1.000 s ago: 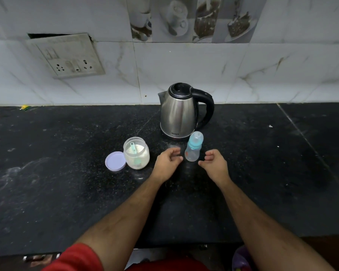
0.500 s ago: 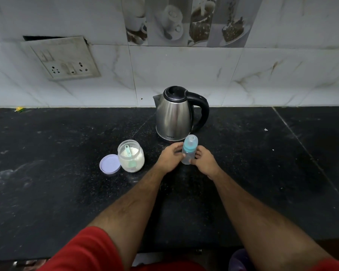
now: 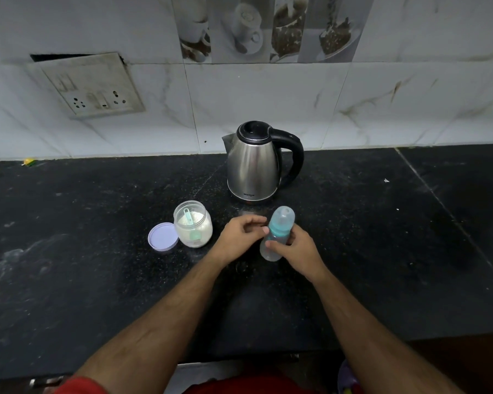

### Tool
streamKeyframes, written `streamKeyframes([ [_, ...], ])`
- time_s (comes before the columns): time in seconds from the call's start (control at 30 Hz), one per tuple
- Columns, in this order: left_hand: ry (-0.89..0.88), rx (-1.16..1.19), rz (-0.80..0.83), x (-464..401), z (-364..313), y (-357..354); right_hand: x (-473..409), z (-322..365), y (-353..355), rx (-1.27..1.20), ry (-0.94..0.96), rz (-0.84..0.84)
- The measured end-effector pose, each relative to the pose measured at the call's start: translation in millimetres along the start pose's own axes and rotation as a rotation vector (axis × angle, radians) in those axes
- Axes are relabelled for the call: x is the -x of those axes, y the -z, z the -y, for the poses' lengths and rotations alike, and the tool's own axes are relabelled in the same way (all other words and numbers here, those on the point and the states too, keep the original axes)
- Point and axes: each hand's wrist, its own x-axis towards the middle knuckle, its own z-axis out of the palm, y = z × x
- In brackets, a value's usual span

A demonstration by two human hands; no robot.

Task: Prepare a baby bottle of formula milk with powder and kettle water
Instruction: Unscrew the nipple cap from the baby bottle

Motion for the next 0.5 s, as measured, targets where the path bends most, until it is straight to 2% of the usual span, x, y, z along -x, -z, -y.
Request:
streamKeyframes([
  [0.1,-0.036,0.147,0.069,9,-9,4,11,5,-2,0.005,-0.021,0.028],
  [0.2,-0.05,0.165,0.114,14,-18,2,17,11,-4,0.03,-0.022,0.061],
  [0.33,-0.047,0.176,0.105,17,-21,1,22,18,-6,0.019,-0.027,0.063],
  [0.5,-0.062,0.21,0.087,24,-21,4,31,26,-5,-0.019,-0.007,0.156],
])
